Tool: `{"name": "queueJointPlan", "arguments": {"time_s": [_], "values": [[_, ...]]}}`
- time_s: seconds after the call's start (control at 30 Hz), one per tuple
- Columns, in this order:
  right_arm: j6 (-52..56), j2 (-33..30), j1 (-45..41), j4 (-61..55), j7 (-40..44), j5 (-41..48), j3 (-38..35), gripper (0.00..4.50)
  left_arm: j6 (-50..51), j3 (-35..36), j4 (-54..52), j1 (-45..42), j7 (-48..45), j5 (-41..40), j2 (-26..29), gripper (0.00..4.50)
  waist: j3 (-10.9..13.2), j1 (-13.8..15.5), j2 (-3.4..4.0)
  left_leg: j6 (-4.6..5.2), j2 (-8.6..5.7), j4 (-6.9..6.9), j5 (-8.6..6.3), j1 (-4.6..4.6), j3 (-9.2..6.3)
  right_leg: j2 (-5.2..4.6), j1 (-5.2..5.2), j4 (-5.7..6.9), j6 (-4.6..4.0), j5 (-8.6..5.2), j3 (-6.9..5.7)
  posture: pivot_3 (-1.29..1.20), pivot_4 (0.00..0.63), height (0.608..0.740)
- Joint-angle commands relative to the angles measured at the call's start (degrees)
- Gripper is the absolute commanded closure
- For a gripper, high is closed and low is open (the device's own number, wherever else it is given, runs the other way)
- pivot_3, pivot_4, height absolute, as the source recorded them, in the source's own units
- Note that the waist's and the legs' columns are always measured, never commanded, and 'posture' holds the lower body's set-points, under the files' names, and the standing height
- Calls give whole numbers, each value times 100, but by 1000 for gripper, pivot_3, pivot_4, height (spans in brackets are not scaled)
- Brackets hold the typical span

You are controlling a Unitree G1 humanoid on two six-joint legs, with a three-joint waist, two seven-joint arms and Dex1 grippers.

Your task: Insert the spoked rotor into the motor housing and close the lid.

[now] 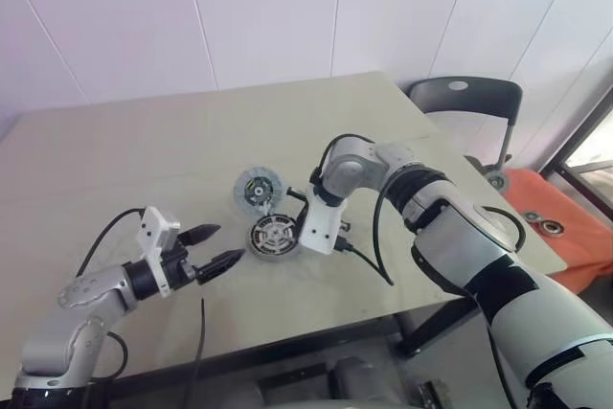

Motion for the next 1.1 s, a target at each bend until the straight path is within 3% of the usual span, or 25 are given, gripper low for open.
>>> {"name": "queueJointPlan", "arguments": {"time_s": [0.03, 0.37, 0.47, 0.73, 0.97, 1.1], "values": [[19, 95, -72, -3, -126, 17, -66, 3867, -88, 73, -155, -12, 24, -1, 17, 0, 0, -2, 0, 0, 0, 0, 0, 1, 0, 0, 0, 0, 0, 0, 0, 0, 0, 740], [344, 222, -91, 180, -497, -284, 4, 3867, -119, 49, -218, 83, 92, 5, -45, 0, -2, -20, -4, 0, 0, 0, 0, 8, 0, 3, 3, 3, -1, -1, 2, 0, 0, 740], [392, 277, -75, 221, -456, -230, -64, 4359, -116, 39, -231, 84, 111, 5, -67, 0, -3, -29, -4, 0, 0, 1, 0, 21, -3, 5, 13, 4, -4, -2, 3, 0, 0, 740], [1013, 606, 113, 170, 720, 625, -703, 4384, -123, 24, -190, 67, 113, 11, -83, 0, -3, -157, -4, 0, 0, -1, 0, 17, -11, 11, 11, 4, -11, 1, 5, 0, 0, 740], [3327, 1078, 221, -359, 2356, 1445, -1308, 4384, -117, -6, -190, 47, 131, 11, -107, 0, -1, -149, -1, 0, 1, -18, 0, 6, -16, 12, -8, 4, 7, 11, 2, 0, 0, 740], [4933, 1236, 202, -780, 2764, 1547, -1283, 4384, -129, -37, -169, 17, 156, 25, -141, 0, 2, -114, 3, 0, 0, -16, 0, -5, -17, 12, -15, 3, 8, 10, -1, 0, 0, 740]]}}
